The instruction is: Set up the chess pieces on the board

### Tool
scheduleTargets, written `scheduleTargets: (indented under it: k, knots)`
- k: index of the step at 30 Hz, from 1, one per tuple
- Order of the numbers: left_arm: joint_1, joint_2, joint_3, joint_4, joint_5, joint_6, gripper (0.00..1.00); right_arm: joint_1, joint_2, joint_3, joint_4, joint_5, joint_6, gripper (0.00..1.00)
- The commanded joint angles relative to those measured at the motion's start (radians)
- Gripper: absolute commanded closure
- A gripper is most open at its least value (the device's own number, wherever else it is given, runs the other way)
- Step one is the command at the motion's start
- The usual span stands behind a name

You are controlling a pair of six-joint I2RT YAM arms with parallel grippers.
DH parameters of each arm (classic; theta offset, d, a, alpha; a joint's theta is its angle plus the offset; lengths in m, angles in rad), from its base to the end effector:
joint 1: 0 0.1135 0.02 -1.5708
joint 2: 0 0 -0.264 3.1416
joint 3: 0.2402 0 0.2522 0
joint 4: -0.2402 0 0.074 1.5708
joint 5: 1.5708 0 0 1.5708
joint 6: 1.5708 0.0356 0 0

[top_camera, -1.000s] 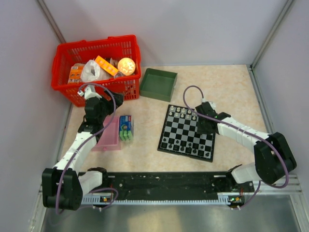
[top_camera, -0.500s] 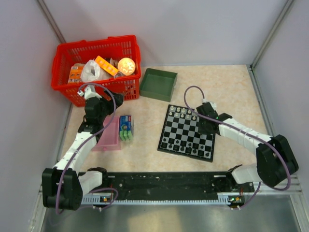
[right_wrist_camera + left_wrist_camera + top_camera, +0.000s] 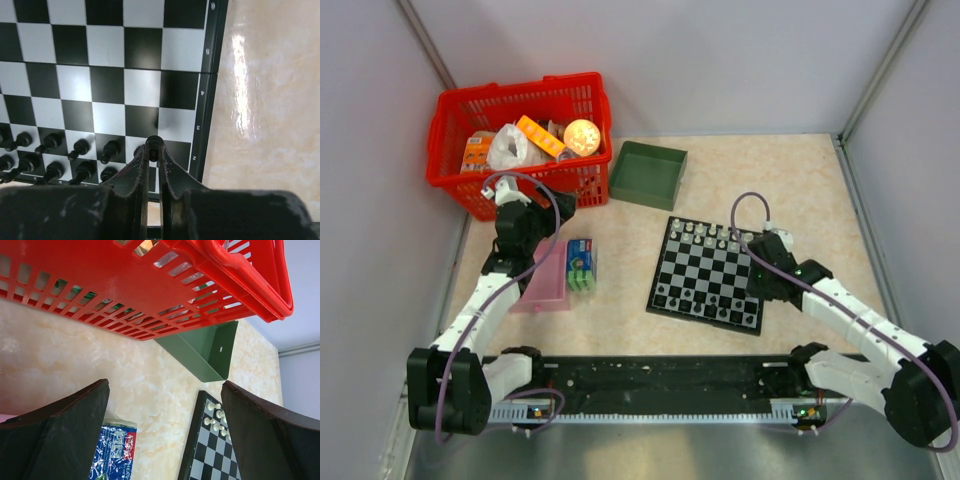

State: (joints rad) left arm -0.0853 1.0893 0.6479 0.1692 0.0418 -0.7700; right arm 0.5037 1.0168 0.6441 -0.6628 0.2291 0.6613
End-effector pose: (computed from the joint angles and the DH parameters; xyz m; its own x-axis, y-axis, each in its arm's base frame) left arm 0.2494 -0.0228 0.2676 -0.2795 -0.6742 -0.6837 -0.0966 0.7282 -0.6786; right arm 0.1673 0.0830 0.2112 -0.8209 0.2305 -0.5225 0.1717 0.9722 0.1591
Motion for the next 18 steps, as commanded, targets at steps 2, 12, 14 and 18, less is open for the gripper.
scheduleTargets:
  k: [2,12,14,18]
  knots:
    - [0.005,0.007,-0.007,0.069,0.026,-0.011,0.01,0.056,-0.003,-0.017,-0.061,0.025,0.102,0.97]
    - [0.007,-0.008,-0.008,0.058,0.015,-0.005,0.01,0.099,0.019,-0.012,-0.092,0.085,0.159,0.98]
    - [0.007,-0.009,-0.008,0.058,0.015,-0.005,0.01,0.099,0.022,-0.012,-0.096,0.095,0.162,0.98]
    - [0.007,-0.006,-0.008,0.056,0.015,-0.005,0.01,0.099,0.032,-0.011,-0.1,0.098,0.161,0.98]
